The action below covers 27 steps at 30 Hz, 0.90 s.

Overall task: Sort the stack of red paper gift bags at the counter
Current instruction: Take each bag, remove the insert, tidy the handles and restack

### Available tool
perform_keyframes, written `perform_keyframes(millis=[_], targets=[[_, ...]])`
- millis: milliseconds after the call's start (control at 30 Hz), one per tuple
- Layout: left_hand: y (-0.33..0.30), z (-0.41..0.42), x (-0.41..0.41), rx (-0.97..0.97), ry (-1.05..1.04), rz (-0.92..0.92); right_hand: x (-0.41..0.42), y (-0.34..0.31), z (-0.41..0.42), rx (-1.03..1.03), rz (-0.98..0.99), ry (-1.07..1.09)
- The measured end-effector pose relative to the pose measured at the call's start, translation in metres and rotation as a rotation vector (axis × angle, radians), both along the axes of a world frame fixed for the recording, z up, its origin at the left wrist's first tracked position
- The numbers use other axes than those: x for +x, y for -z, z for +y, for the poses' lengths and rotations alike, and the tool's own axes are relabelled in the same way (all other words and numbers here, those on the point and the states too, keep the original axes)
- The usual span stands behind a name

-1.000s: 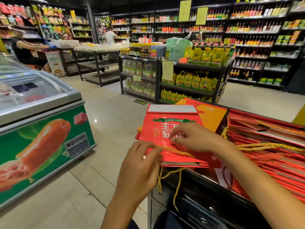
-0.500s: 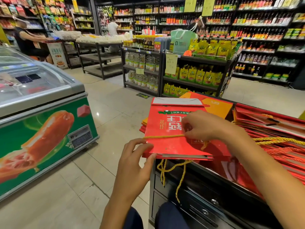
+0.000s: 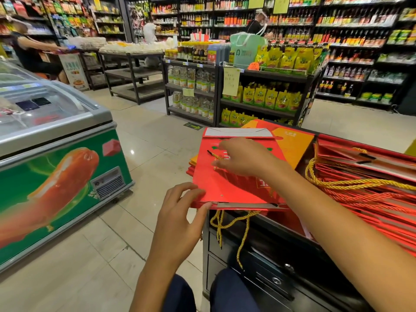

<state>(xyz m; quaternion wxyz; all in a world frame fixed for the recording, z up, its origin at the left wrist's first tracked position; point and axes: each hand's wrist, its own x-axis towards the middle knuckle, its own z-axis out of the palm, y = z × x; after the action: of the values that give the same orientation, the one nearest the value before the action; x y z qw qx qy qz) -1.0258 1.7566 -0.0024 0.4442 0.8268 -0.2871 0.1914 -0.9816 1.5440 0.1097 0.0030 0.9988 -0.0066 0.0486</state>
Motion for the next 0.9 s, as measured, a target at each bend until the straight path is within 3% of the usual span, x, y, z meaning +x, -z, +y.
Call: perform_keyframes(millis=[133,267,367,467,733,900], targets=[[0.0,0.0,-0.001,0.014,-0.006,-0.006,0.035,0.022,0.001,0.079,-0.057,0.056],[-0.001,-0.002,0.0,0.019,-0.021,-0.002,0.042,0.032,-0.001,0.365,-0.105,0.032],[-0.002,-0.003,0.0,0.017,-0.019,-0.023,0.028,0.026,-0.004,0.436,-0.135,-0.113],[-0.003,-0.003,0.002,0.031,-0.008,-0.04,-0.008,0.006,-0.006,0.554,-0.019,-0.278],[-0.004,-0.006,0.002,0.0,-0.03,-0.04,-0.057,-0.014,-0.006,0.238,0.086,-0.39],[-0.001,-0.007,0.001,-0.002,-0.041,-0.062,-0.058,-0.016,-0.001,0.176,0.051,-0.425]])
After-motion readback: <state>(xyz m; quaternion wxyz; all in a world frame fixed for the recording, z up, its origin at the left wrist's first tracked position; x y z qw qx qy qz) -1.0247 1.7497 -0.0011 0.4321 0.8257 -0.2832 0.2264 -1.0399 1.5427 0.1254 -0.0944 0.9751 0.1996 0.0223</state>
